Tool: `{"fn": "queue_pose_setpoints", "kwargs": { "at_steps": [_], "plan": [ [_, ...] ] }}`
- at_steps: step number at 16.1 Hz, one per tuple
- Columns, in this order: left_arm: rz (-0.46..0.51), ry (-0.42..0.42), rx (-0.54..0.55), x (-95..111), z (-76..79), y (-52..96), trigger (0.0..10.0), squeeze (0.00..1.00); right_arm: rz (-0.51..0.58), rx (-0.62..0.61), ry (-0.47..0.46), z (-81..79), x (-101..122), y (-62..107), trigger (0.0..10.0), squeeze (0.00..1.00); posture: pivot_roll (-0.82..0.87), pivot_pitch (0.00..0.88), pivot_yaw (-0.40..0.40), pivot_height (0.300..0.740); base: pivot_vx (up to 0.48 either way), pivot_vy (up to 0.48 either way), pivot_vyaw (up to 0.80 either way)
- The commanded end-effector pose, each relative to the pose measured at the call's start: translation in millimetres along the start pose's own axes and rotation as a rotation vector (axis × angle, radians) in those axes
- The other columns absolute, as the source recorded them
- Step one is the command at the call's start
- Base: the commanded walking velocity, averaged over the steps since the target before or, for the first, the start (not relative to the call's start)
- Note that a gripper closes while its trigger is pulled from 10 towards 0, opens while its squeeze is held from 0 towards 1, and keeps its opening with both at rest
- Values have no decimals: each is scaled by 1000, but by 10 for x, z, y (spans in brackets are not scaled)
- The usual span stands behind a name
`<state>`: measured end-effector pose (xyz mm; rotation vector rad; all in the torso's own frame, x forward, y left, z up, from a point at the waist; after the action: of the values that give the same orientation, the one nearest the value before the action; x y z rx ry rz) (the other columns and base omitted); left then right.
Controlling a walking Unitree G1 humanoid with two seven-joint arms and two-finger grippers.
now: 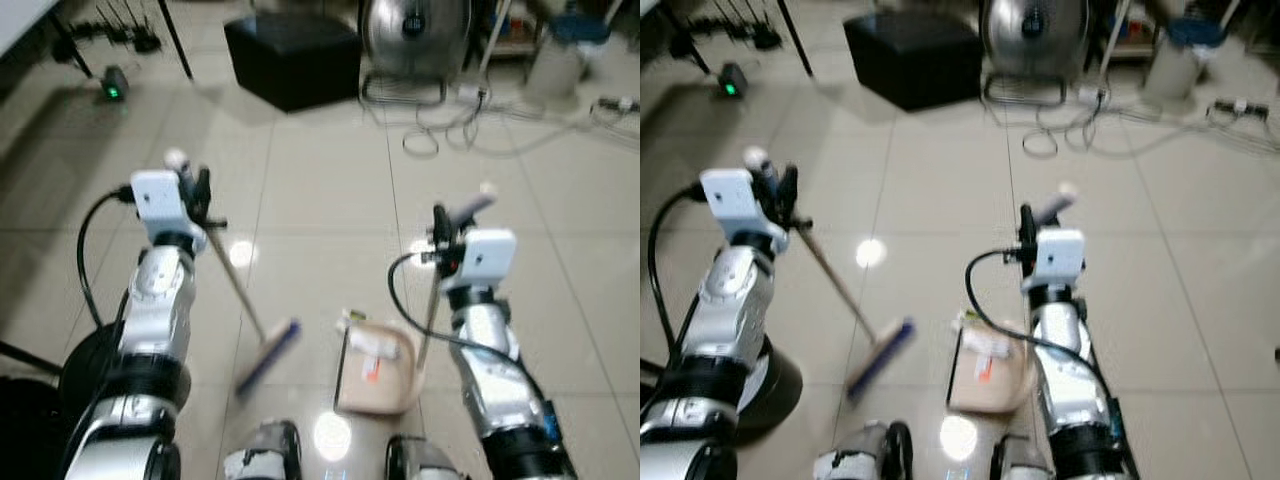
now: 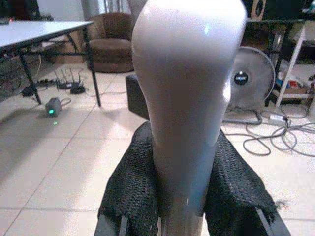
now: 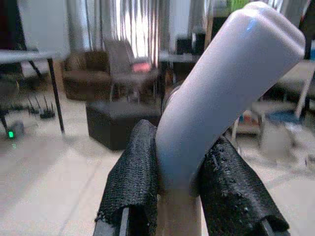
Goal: Sweep floor
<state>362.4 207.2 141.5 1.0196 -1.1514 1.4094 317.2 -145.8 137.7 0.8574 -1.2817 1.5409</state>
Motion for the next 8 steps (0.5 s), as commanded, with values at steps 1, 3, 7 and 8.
{"fn": "queue_pose_setpoints", "kwargs": {
  "at_steps": [1, 3, 7, 8],
  "plan": [
    [-12, -37, -8, 22, -58, 64, 10000, 0, 61, -14, -32, 112, 224, -95, 10000, 0, 12, 23, 39, 740, 0, 0, 0],
    [-43, -87, -11, 9, -112, 165, 10000, 0, 56, -14, -59, 251, 394, -162, 10000, 0, 11, 10, 37, 740, 0, 0, 0],
    [-102, -58, -95, -73, -135, 478, 10000, 0, -23, -70, -283, 499, 615, -265, 10000, 0, -30, 0, 91, 740, 0, 0, 0],
    [-114, -56, -91, -91, -137, 542, 10000, 0, -8, -66, -298, 549, 710, -288, 10000, 0, -32, 0, 100, 740, 0, 0, 0]
  ]
}}
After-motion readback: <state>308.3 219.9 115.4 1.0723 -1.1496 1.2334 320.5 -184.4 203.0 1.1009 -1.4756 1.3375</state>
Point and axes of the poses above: a point about 5 cm out from each wrist's last joint towards the gripper, its own y axis pointing back from the gripper into the wrist, its own x axis along the axis of the wrist's last joint, z = x × y, the point moved 2 cm from there along -y, pointing out of the wrist towards the gripper, and after that the axes turned 9 degrees about y, right-handed, at the moved point
